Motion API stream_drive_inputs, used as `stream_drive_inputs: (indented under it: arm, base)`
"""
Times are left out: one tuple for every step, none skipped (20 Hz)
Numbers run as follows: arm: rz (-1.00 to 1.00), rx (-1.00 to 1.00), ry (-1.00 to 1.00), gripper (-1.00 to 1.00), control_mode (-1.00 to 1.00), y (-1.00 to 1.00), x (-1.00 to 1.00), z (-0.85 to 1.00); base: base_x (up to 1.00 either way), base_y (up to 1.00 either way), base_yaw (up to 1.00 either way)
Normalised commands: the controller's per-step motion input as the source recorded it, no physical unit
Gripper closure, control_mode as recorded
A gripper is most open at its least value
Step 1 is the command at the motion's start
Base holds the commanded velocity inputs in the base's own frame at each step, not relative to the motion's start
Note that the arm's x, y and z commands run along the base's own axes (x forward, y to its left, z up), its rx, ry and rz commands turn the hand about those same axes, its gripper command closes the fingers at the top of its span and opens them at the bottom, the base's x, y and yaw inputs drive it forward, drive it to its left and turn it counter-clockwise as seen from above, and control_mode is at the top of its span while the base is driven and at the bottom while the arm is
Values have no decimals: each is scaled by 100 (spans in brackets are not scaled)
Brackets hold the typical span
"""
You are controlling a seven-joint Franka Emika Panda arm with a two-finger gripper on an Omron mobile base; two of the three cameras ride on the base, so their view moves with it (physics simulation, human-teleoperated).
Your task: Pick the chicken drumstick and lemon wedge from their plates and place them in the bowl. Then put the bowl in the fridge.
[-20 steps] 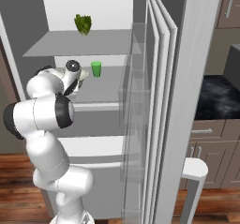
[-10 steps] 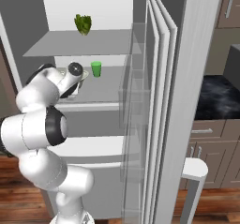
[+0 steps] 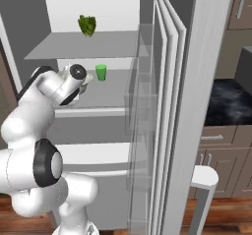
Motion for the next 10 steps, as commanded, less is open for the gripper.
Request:
stream_drive_inputs:
  arm:
    - [5, 0, 1, -100, -100, 0, -66, 30]
    - [5, 0, 1, -100, -100, 0, -67, 31]
    - [6, 0, 1, -100, -100, -1, -67, 32]
    - [8, 0, 1, -100, -100, -3, -67, 34]
    - [8, 0, 0, -100, -100, -4, -69, 35]
    - [8, 0, 0, -100, -100, -8, -71, 33]
    - [8, -3, 0, -100, -100, -10, -72, 34]
    - [8, -7, 0, -100, -100, -9, -71, 34]
    - [8, -9, 0, -100, -100, -10, -72, 34]
    - [9, -11, 0, -100, -100, -12, -73, 34]
  base:
    - [0, 0, 0]
    - [0, 0, 0]
    - [0, 0, 0]
    - [0, 0, 0]
    - [0, 0, 0]
    - [0, 0, 0]
    - [0, 0, 0]
    - [0, 0, 0]
    - [0, 0, 0]
    - [0, 0, 0]
